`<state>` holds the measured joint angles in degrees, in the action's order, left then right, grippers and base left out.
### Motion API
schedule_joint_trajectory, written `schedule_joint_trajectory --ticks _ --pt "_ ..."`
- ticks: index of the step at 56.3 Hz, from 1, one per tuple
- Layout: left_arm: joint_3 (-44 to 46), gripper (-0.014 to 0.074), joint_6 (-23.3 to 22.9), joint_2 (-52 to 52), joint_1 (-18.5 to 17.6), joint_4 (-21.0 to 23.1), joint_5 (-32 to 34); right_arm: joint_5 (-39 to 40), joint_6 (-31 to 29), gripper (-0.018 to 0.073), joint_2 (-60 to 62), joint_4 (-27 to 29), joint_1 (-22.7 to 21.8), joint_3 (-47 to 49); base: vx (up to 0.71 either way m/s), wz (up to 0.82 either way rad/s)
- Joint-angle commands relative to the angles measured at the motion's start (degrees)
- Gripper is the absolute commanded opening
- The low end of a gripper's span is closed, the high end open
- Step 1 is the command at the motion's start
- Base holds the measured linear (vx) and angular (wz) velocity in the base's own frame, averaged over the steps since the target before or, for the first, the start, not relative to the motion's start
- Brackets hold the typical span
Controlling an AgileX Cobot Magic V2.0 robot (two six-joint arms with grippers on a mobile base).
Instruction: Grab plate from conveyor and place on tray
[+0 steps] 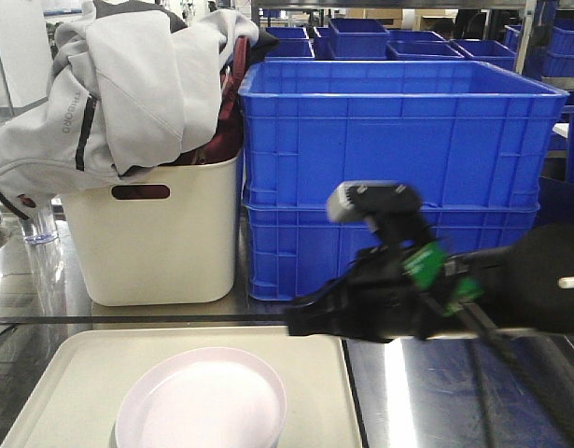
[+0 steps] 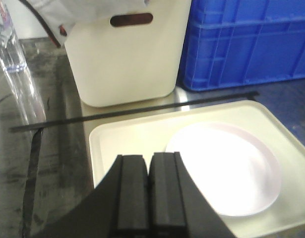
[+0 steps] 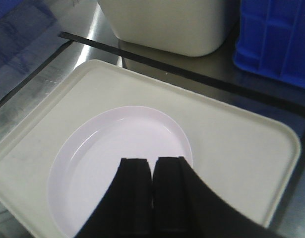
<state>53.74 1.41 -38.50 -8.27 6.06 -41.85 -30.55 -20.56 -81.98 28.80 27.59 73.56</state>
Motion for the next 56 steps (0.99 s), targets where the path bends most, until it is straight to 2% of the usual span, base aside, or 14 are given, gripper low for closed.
schedule_joint_trajectory --ticks 1,6,12,23,32,39,56 --pt "1.94 0.0000 -0.57 0.12 -0.26 0.10 1.94 -0.88 4.93 -0.0015 8.56 -9.82 -0.21 1.15 0.00 0.00" --pt "-0.27 0.0000 -0.40 1.79 -0.26 0.10 2.29 -0.51 9.11 -0.0011 16.89 -18.49 -0.21 -3.64 0.00 0.00" --pt "-7.06 0.0000 -0.67 7.68 -0.26 0.36 5.58 3.79 13.93 -0.0009 29.50 -26.93 -0.21 -14.97 0.00 0.00" --pt "-20.82 0.0000 -2.41 20.78 -0.26 0.98 4.71 11.87 22.94 -0.0009 54.56 -35.76 -0.21 -36.69 0.00 0.00" --pt "-26.90 0.0000 -3.55 25.94 -0.26 1.06 7.60 14.59 29.27 -0.0009 70.05 -44.16 -0.21 -47.52 0.00 0.00" --pt "-27.63 0.0000 -3.47 26.07 -0.26 1.12 8.93 11.14 35.00 -0.0009 73.03 -45.67 -0.21 -48.84 0.00 0.00" --pt "-27.58 0.0000 -3.47 26.07 -0.26 1.11 8.27 9.82 35.47 -0.0009 72.53 -46.01 -0.21 -48.84 0.00 0.00"
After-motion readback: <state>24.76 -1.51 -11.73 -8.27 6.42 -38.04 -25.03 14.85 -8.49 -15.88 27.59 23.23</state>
